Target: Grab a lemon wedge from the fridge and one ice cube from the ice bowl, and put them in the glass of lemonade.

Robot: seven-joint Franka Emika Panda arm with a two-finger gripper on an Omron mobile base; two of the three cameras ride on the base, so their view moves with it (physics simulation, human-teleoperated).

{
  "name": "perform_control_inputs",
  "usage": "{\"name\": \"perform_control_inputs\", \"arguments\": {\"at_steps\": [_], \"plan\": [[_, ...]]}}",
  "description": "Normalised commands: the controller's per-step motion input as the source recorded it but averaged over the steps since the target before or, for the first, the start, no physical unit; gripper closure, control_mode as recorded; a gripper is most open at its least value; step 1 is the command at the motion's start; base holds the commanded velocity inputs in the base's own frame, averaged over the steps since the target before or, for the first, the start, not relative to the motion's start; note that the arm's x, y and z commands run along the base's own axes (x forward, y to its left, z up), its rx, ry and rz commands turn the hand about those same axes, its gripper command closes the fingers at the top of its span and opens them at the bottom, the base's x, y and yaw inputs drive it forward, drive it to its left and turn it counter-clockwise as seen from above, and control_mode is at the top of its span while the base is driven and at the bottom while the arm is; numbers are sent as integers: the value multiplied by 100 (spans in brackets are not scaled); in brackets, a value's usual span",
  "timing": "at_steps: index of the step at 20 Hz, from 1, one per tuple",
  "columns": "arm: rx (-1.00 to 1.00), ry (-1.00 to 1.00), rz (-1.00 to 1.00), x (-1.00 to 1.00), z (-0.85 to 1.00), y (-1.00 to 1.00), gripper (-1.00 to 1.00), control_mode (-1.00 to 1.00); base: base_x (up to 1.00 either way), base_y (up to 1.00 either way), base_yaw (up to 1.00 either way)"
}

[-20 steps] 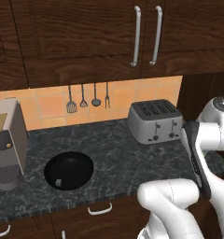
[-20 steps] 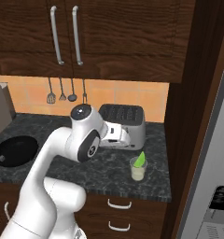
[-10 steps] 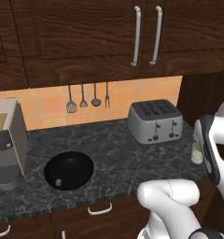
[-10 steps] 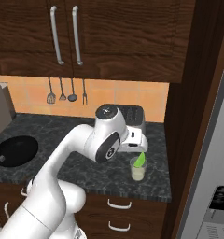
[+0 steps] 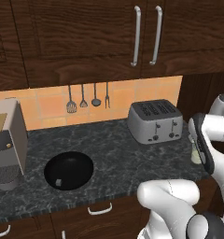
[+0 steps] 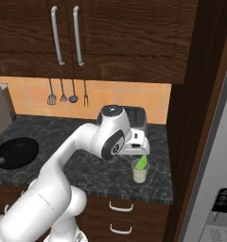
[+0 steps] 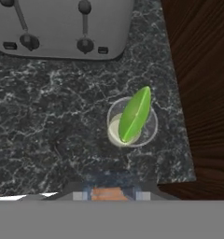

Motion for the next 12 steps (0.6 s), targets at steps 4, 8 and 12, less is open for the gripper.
{"name": "perform_control_inputs", "arguments": {"at_steps": [4, 8, 12], "plan": [[0, 5, 0, 23, -7, -9, 100, -100, 0, 0, 0], [0, 5, 0, 4, 0, -3, 100, -100, 0, 0, 0], [0, 1, 0, 1, 0, -5, 100, -100, 0, 0, 0]]}}
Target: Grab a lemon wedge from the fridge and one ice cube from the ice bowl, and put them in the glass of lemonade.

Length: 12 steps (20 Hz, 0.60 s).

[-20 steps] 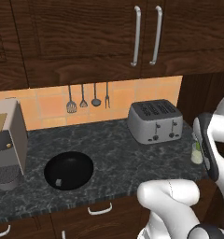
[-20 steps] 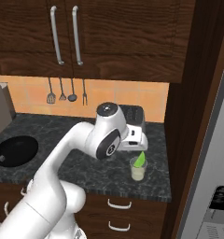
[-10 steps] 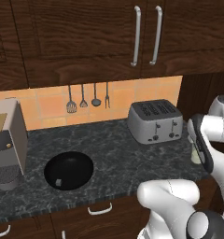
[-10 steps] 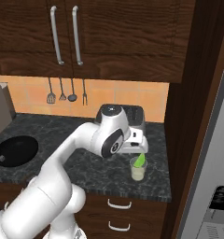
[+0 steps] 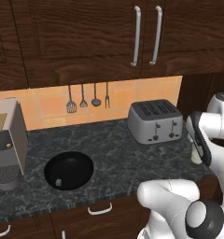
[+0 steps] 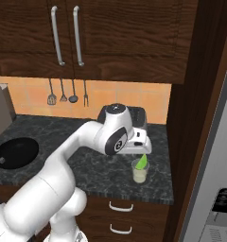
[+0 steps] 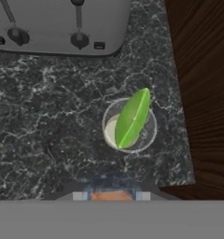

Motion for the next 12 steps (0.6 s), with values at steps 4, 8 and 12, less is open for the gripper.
{"name": "perform_control_inputs", "arguments": {"at_steps": [4, 8, 12], "plan": [[0, 0, 0, 1, -3, 0, 100, -100, 0, 0, 0], [0, 0, 0, 45, 0, 0, 100, -100, 0, 0, 0], [0, 0, 0, 38, -10, -9, 100, -100, 0, 0, 0]]}}
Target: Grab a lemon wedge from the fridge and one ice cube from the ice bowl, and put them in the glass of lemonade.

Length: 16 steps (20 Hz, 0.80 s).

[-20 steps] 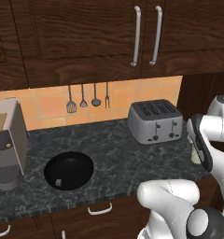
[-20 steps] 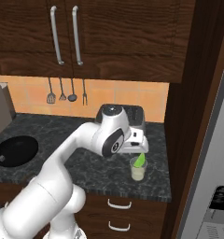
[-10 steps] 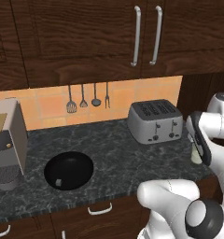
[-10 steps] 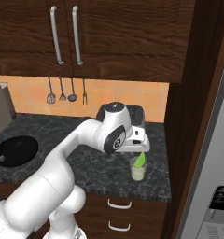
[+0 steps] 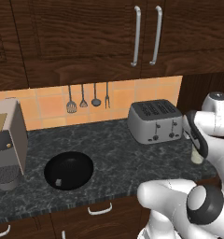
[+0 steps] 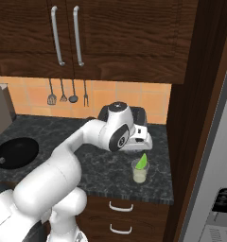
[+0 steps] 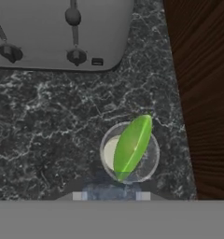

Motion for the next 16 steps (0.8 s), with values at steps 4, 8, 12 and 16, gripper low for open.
{"name": "perform_control_inputs", "arguments": {"at_steps": [4, 8, 12, 16], "plan": [[0, 0, 0, 12, -21, -9, 100, -100, 0, 0, 0], [0, 2, 0, 12, -6, -14, 100, -100, 0, 0, 0], [0, 13, 7, 5, 0, -15, 100, -100, 0, 0, 0], [0, 9, 7, 0, -1, 0, 100, -100, 0, 0, 0]]}}
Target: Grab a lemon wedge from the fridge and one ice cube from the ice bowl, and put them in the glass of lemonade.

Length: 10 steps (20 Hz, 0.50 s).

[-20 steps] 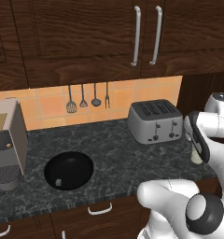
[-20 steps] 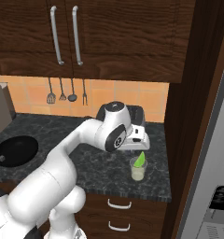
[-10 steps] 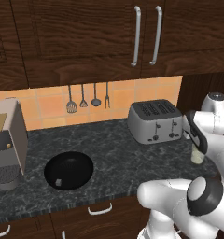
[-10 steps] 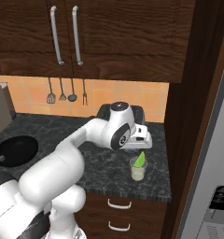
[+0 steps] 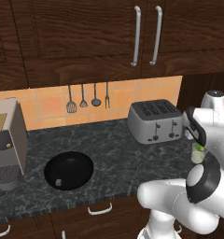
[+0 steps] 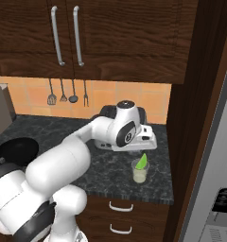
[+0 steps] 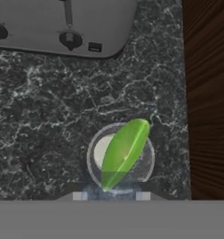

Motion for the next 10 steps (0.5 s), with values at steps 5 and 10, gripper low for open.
{"name": "perform_control_inputs", "arguments": {"at_steps": [5, 10], "plan": [[0, 1, 1, 0, 0, 0, 100, -100, 0, 0, 0], [1, 0, 1, 0, -20, 0, 100, -100, 0, 0, 0]]}}
